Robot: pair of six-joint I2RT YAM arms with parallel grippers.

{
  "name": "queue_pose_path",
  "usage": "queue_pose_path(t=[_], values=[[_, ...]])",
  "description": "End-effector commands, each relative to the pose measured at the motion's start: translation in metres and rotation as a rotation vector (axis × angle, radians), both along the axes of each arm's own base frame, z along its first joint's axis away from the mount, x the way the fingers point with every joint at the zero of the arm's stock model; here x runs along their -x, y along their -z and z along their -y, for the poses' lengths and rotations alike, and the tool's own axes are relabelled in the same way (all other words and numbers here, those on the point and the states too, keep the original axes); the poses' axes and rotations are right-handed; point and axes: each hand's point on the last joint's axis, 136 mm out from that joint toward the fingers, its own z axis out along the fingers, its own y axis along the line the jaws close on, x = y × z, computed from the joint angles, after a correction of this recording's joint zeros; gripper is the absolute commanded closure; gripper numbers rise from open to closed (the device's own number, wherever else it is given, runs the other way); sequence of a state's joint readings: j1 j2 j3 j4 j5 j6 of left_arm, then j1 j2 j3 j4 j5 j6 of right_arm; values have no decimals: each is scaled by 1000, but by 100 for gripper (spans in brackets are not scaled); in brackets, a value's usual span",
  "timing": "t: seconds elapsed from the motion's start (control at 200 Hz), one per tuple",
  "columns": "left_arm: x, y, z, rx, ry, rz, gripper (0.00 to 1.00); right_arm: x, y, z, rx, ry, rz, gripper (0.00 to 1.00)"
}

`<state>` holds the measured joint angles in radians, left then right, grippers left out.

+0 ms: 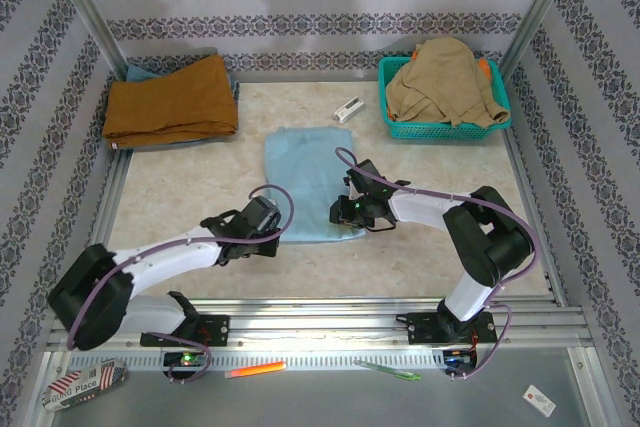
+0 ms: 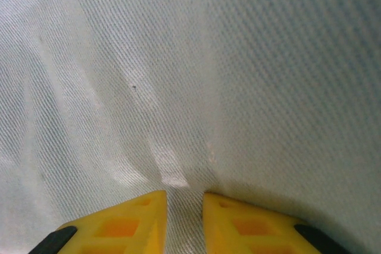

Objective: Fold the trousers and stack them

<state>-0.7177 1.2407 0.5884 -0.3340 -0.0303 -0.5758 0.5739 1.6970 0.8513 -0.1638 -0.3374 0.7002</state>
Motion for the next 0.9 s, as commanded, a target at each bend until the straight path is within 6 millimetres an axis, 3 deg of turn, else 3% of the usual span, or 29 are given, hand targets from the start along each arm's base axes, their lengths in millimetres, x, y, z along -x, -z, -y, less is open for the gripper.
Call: queue_pose_path(t=[0.0,0.34,0.47,0.49,0.545,0.605,0.754,0.894], values=[[17,12,-48,-104,-149,-37,100,30,61,53,255,50,-147,72],[50,7,-73,-92,-287,-132,100,25,59,51,264,54,-142,72],[40,-13,-62,-42,-248,-85,100,24,53,43,228,39,-134,68],[36,-17,-61,-46,-245,-75,92,25,51,41,221,33,-133,65],[23,-30,-57,-51,-240,-44,62,25,45,37,213,21,-123,58],[2,-45,-48,-40,-225,-15,52,25,36,36,212,17,-103,54],[-73,-76,-20,1,-174,38,52,23,8,37,196,15,-55,52],[-159,-79,15,49,-101,63,60,29,-5,32,170,12,-30,61]])
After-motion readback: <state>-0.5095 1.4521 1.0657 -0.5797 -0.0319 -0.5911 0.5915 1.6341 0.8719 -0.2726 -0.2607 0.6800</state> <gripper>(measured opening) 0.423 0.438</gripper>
